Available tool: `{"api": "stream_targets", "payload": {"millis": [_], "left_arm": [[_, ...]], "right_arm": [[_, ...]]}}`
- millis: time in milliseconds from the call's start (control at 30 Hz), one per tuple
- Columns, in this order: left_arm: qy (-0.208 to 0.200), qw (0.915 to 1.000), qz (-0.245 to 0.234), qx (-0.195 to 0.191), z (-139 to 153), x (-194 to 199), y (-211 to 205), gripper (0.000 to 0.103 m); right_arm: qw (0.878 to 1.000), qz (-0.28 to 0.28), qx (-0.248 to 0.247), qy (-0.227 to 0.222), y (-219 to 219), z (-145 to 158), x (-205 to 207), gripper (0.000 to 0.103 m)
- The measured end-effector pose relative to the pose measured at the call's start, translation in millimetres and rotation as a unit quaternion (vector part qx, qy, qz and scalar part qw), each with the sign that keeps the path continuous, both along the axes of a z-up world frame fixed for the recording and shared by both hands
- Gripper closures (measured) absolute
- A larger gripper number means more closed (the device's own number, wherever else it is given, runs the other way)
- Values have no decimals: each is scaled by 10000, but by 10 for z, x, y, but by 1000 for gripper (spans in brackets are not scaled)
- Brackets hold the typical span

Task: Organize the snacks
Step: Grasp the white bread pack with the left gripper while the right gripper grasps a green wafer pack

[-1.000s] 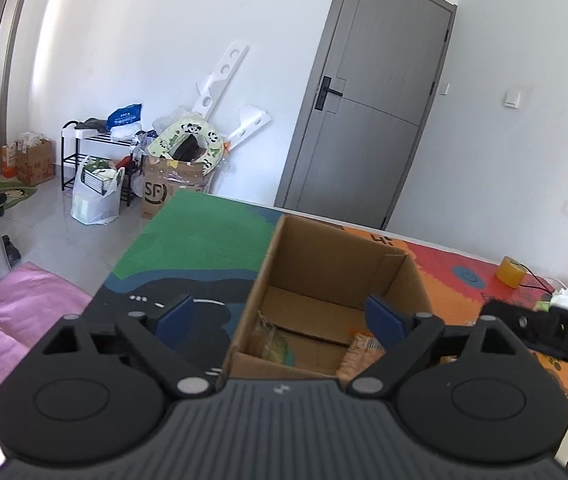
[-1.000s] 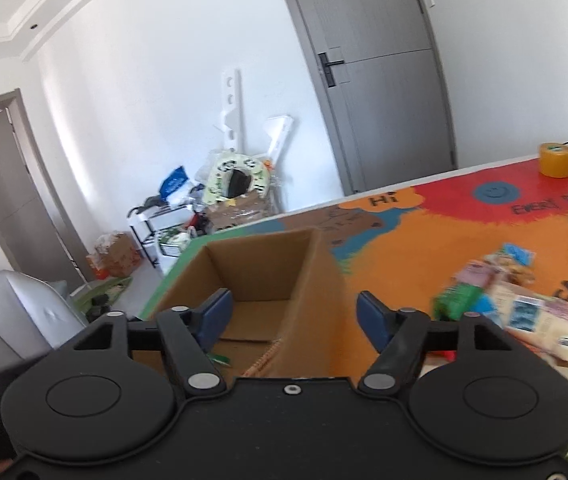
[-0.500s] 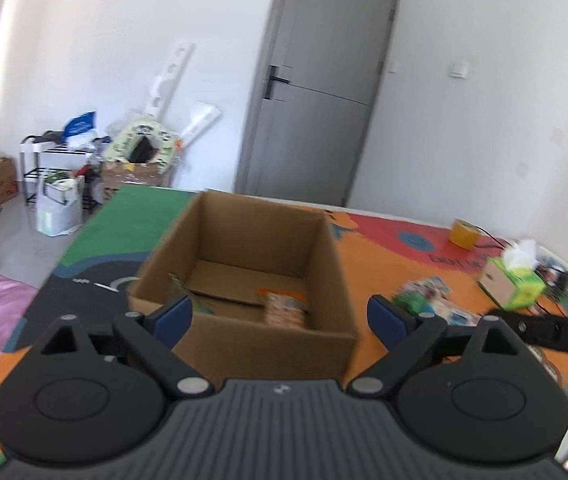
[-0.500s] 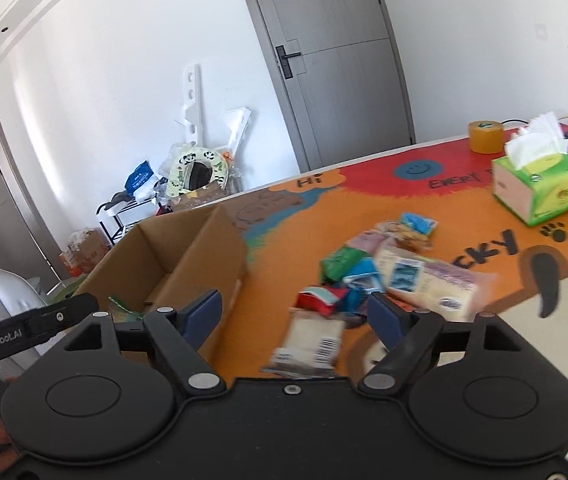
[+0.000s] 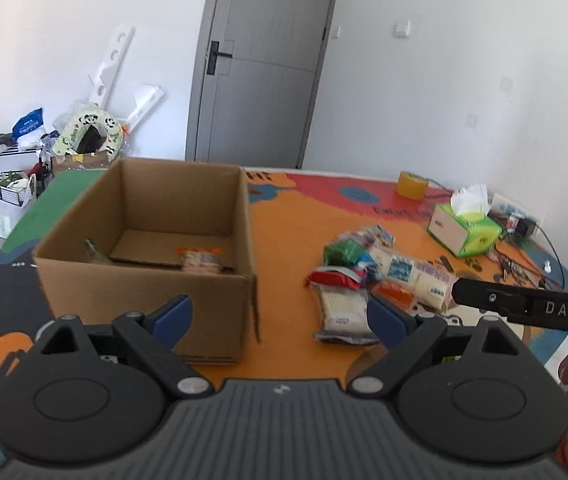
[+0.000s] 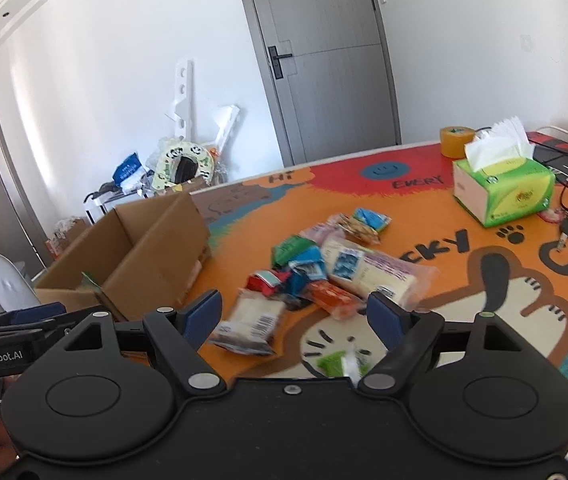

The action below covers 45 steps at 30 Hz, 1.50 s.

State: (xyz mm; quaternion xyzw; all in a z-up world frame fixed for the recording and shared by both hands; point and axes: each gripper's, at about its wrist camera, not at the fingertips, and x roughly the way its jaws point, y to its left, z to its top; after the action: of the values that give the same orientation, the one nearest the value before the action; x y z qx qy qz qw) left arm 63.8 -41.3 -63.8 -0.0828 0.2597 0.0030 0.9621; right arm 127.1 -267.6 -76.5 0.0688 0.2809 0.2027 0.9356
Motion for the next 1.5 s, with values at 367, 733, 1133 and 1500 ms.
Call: {"api": "stream_targets", "payload": {"millis": [367,733,1133,1500], "left_arm": [[165,9994,-301,50,-235,192,-263,12],[254,9980,-587,-25,-370,432,-540,12],[701,9964,-474,84,-577,854,-726,23],[777,9956,-245,459,-682,987,-810,50]], "right_arm": [[9994,-55,-246,247,-90,-367,82,27],[9974,-170,-467,519,-206,-688,275,66],[9954,-674,-352,577,-561,-701,421,67],[9946,-792,-497,458,-501,-710,450,68]]}}
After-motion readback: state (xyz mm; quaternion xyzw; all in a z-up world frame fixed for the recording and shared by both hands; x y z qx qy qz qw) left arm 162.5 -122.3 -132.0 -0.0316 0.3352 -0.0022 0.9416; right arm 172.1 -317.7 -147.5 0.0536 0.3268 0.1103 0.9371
